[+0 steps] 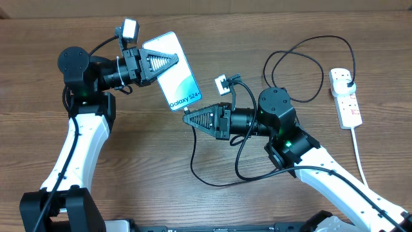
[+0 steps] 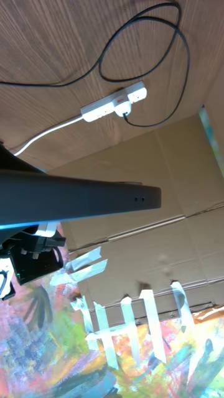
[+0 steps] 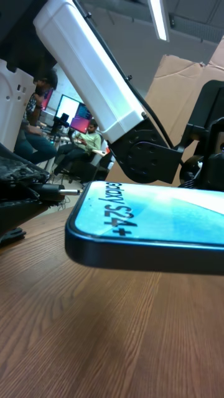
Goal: Plug charger to phone and switch on socket
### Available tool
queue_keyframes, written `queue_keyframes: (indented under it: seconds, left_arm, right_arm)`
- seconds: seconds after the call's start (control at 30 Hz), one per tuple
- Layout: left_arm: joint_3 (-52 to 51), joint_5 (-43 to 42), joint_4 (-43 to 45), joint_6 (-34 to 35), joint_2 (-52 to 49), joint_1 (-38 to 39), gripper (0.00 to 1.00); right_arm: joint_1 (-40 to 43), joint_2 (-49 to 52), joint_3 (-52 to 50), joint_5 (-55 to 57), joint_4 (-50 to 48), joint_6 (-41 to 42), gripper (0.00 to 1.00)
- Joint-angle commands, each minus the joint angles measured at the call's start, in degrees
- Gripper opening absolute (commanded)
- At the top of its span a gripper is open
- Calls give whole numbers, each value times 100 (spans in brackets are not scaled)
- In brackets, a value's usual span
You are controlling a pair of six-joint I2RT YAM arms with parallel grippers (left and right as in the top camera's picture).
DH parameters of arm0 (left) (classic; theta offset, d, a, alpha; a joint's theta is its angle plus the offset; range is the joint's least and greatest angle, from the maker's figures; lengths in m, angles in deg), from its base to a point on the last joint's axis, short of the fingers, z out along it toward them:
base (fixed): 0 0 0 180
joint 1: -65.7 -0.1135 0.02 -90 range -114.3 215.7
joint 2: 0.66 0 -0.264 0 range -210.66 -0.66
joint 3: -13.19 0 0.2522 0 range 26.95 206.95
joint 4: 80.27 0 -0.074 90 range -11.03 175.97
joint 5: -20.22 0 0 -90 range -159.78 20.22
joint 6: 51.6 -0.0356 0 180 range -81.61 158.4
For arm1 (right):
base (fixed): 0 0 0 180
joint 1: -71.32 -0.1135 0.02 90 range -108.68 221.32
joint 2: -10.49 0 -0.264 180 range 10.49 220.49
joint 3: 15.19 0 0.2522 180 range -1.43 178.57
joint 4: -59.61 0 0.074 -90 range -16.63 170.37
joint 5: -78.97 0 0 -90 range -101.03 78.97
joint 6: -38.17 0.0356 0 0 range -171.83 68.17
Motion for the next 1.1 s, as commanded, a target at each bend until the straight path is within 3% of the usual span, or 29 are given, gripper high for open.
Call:
queue_keyframes:
  seconds: [0.0,0.47,0.73,1.07]
  left_arm:
    - [92,-72,66,2,4,17,4]
    - [92,-170,68,-138,4,2,4]
    - [92,-140,310,-175,4,-2,5]
    - [92,219,455,-39,4,33,4]
  right_arm:
    - [0,15,-9,63,83,-188,4]
    - [15,15,-9,-79,90,-179,4]
    - [433,15,-9,-531,90,-133,4]
    - [444,20,-9,-570,63,-125,4]
